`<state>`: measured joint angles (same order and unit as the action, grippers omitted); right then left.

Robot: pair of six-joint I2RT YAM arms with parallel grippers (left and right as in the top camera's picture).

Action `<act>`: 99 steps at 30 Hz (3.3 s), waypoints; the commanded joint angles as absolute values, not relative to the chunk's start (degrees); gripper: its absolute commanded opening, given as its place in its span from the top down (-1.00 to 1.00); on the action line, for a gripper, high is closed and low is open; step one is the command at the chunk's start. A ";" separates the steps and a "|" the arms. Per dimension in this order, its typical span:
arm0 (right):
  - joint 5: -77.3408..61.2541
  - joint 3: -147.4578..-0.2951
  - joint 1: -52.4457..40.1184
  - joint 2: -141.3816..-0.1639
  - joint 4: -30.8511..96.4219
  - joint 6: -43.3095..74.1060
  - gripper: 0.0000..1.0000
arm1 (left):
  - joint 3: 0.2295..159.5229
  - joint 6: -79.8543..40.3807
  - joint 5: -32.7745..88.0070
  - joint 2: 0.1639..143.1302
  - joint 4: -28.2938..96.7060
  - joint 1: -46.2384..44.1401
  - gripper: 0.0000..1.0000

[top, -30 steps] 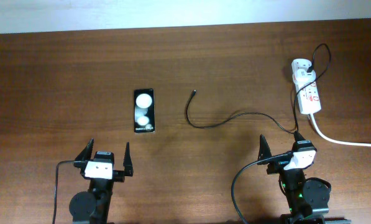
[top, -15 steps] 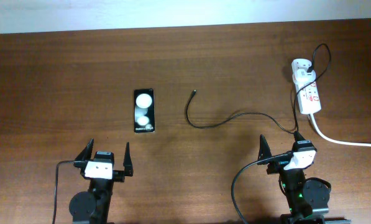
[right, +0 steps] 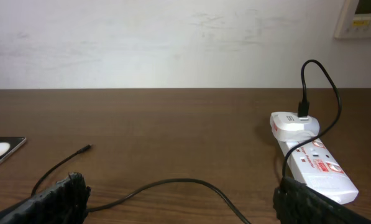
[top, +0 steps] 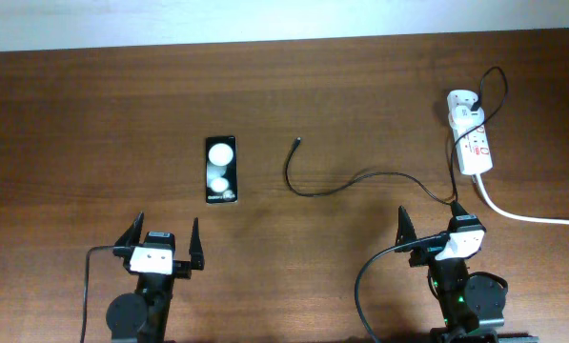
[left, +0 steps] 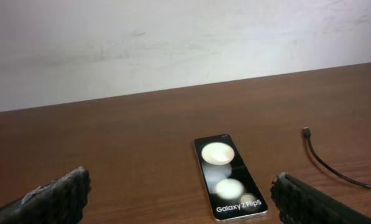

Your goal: Plug charger to phone and switch on socket

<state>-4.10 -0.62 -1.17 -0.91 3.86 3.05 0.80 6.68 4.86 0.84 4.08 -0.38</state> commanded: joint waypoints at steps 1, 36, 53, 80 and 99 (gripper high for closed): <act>-4.43 -0.32 -1.54 -0.43 4.14 3.42 -0.97 | 0.54 7.60 4.23 0.36 4.34 -0.10 -0.98; -4.43 -0.32 -1.54 -0.43 4.14 3.42 -0.97 | 82.17 8.27 24.47 94.67 37.56 -1.10 -0.98; -4.43 -0.32 -1.54 -0.43 4.12 3.42 -0.97 | 100.29 -9.85 2.92 116.38 61.04 -10.85 -0.86; -4.43 -0.32 -1.54 -0.43 4.12 3.42 -0.97 | 91.79 -12.36 2.74 126.80 56.66 -13.02 -0.91; -4.43 -0.32 -1.54 -0.43 4.12 3.42 -0.97 | 91.77 -17.34 0.60 131.15 54.54 -14.87 -0.40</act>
